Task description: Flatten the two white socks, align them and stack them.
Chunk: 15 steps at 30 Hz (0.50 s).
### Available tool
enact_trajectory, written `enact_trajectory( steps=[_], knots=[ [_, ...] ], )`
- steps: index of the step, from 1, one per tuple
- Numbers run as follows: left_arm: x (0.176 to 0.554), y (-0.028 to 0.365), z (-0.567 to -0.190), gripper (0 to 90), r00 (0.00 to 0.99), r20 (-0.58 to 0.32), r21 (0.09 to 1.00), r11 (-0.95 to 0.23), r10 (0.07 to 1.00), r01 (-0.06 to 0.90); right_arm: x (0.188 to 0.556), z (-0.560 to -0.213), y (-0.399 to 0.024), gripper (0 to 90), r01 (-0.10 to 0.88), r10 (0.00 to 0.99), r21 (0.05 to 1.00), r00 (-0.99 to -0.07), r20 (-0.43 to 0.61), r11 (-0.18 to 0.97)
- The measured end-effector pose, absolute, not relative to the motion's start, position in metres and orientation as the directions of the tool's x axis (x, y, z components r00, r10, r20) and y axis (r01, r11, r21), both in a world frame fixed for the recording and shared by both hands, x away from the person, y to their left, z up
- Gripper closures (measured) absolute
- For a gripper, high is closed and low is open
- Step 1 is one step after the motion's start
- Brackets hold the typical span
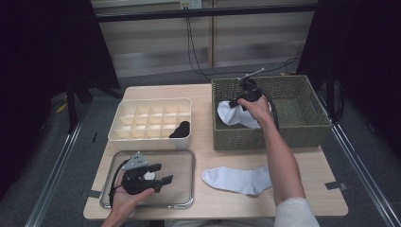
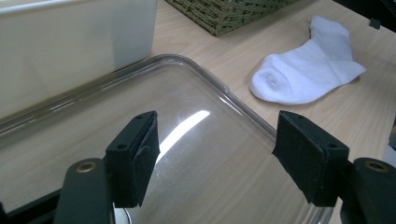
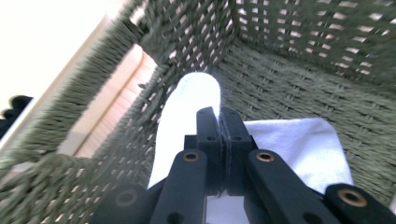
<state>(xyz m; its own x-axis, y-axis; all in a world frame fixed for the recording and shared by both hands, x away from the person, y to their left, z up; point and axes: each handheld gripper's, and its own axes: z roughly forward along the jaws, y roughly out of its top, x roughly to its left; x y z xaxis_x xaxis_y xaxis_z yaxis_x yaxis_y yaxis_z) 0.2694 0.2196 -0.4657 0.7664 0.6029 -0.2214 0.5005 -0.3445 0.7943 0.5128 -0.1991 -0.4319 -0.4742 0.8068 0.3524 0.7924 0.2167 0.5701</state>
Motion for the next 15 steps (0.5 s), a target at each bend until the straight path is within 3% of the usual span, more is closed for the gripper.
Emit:
enact_trajectory(
  steps=[15],
  knots=[
    [0.27,0.217,-0.465,30.8,0.774,-0.219,0.793,-0.354,0.594,0.496,0.492,-0.406,-0.218,88.2,0.716,0.778,0.69,-0.494,0.388,0.111]
  ],
)
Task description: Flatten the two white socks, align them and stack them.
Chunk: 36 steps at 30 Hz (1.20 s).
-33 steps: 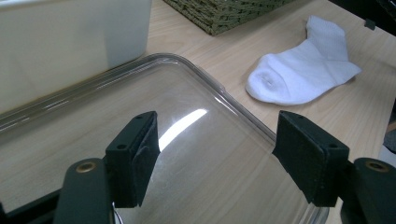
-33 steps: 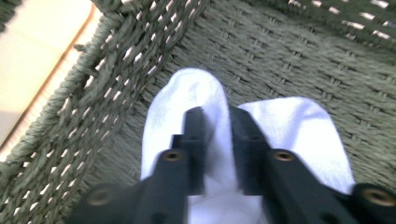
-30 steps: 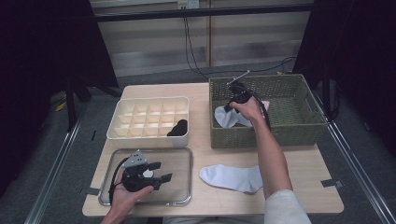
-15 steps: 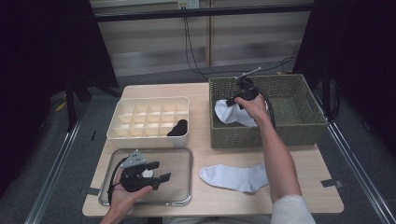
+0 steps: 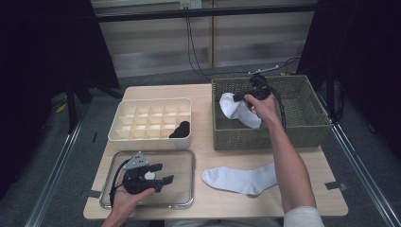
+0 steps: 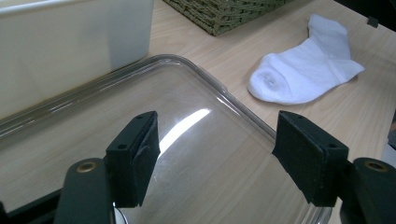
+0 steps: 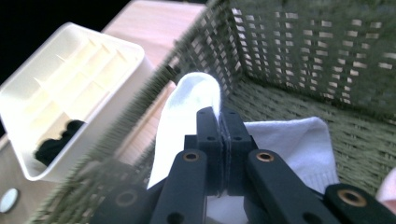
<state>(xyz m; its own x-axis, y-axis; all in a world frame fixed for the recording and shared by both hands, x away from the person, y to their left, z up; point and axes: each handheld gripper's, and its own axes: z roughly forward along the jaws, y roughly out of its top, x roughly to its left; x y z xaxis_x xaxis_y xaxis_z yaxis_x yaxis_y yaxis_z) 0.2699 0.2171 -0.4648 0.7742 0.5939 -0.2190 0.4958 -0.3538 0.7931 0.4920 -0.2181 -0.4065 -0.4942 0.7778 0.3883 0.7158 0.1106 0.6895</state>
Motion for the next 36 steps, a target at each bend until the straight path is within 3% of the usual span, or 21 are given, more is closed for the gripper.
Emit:
enact_trajectory(
  steps=[36],
  knots=[
    [0.27,0.218,-0.464,29.1,0.77,-0.212,0.8,-0.346,0.602,0.49,0.445,-0.36,-0.232,88.2,0.553,0.721,0.832,-0.557,0.413,-0.049]
  ],
)
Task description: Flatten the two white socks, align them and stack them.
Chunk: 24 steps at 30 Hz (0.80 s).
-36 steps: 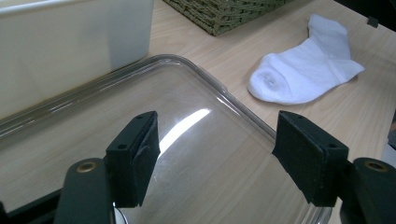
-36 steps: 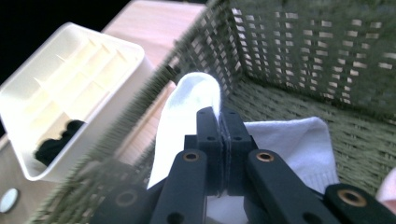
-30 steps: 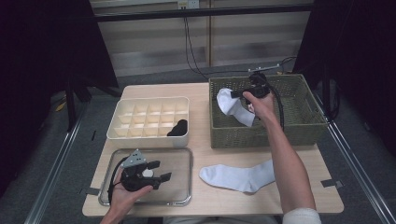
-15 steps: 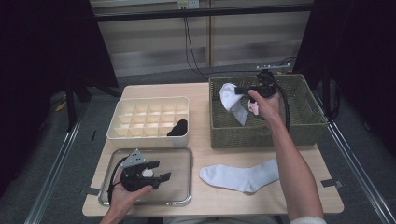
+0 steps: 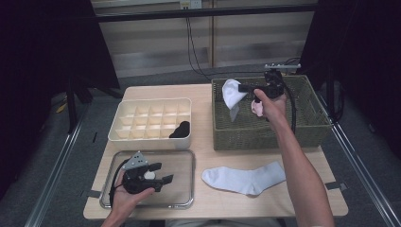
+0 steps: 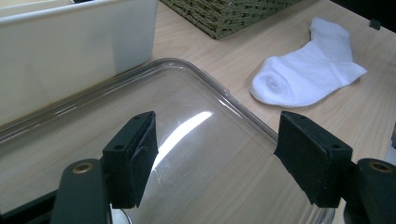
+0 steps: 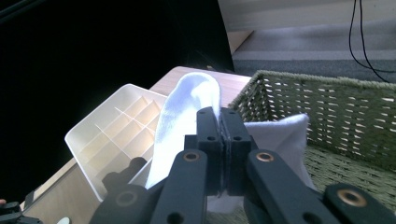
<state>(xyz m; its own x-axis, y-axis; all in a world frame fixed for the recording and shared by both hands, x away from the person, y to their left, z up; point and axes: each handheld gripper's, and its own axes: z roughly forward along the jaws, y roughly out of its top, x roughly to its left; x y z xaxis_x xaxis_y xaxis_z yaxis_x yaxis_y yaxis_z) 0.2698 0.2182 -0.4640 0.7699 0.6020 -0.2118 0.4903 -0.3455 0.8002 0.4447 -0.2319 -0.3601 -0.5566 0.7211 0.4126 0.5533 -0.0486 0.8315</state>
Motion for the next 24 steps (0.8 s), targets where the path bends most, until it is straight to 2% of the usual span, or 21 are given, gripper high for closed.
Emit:
enact_trajectory(
  steps=[24],
  knots=[
    [0.27,0.216,-0.465,29.3,0.773,-0.205,0.796,-0.357,0.6,0.488,0.421,-0.335,-0.244,88.2,0.484,0.732,0.867,-0.548,0.405,-0.118]
  ],
)
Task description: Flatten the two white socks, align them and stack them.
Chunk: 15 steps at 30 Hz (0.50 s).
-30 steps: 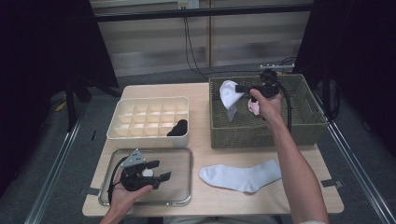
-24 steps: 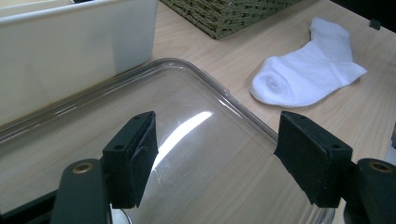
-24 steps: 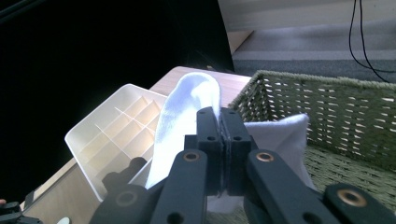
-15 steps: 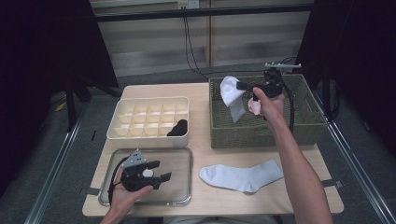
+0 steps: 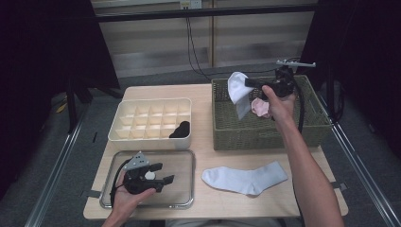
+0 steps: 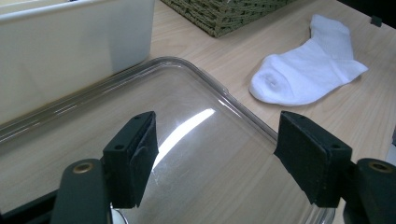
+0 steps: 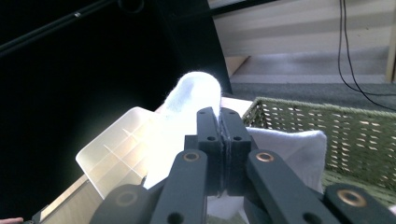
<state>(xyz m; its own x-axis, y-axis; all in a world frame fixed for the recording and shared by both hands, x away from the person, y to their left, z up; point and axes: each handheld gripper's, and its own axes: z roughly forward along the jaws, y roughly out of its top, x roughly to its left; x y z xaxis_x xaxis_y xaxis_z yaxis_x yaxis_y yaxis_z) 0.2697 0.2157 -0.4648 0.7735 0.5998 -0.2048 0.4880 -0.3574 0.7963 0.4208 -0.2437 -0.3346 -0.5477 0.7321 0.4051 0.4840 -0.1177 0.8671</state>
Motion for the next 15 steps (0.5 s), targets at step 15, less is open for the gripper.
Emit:
enact_trajectory(
  steps=[15],
  knots=[
    [0.271,0.216,-0.465,29.0,0.772,-0.204,0.795,-0.358,0.602,0.489,0.407,-0.311,-0.24,88.3,0.436,0.714,0.89,-0.58,0.391,-0.133]
  ],
)
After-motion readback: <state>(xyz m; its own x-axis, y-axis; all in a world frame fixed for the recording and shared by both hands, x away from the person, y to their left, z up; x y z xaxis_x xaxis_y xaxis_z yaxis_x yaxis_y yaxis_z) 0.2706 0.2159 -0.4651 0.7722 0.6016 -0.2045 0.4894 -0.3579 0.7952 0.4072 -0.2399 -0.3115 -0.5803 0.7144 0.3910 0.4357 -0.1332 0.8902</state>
